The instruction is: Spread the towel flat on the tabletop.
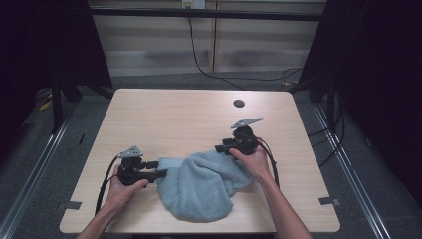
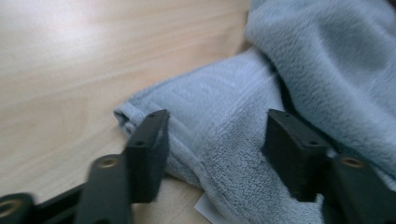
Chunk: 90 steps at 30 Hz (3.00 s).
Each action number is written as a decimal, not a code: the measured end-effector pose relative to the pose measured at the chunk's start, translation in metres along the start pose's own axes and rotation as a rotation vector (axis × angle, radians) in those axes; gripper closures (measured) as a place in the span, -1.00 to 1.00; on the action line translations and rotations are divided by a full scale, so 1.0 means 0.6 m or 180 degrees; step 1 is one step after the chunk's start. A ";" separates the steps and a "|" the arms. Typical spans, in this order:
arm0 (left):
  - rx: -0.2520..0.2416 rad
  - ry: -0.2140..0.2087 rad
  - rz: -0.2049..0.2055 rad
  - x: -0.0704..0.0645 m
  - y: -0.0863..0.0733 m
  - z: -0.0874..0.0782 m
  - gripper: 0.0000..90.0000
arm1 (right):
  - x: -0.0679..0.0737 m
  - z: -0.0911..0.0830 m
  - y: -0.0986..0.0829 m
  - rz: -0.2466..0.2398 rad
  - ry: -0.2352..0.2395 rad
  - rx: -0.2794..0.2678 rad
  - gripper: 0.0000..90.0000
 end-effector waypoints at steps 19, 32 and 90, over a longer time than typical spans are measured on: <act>-0.0509 -0.0188 0.0017 -0.013 0.062 -0.045 0.90 | 0.002 -0.069 0.039 -0.0046 -0.0126 -0.0502 0.92; -0.1376 0.0046 0.0253 -0.024 0.262 -0.191 0.92 | -0.047 -0.259 0.204 -0.0237 -0.0711 -0.1304 0.93; -0.0074 0.0196 -0.0169 0.032 -0.007 -0.044 0.01 | -0.057 -0.011 -0.047 0.0275 -0.0039 -0.0116 0.33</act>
Point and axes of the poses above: each handheld gripper's, and its own axes: z roughly forward along the jaws, y roughly out of its top, x roughly to its left, the point moved 8 cm from there along z, roughly forward along the jaws, and after that the axes turned 7 degrees about -z, right-handed, at the moved point
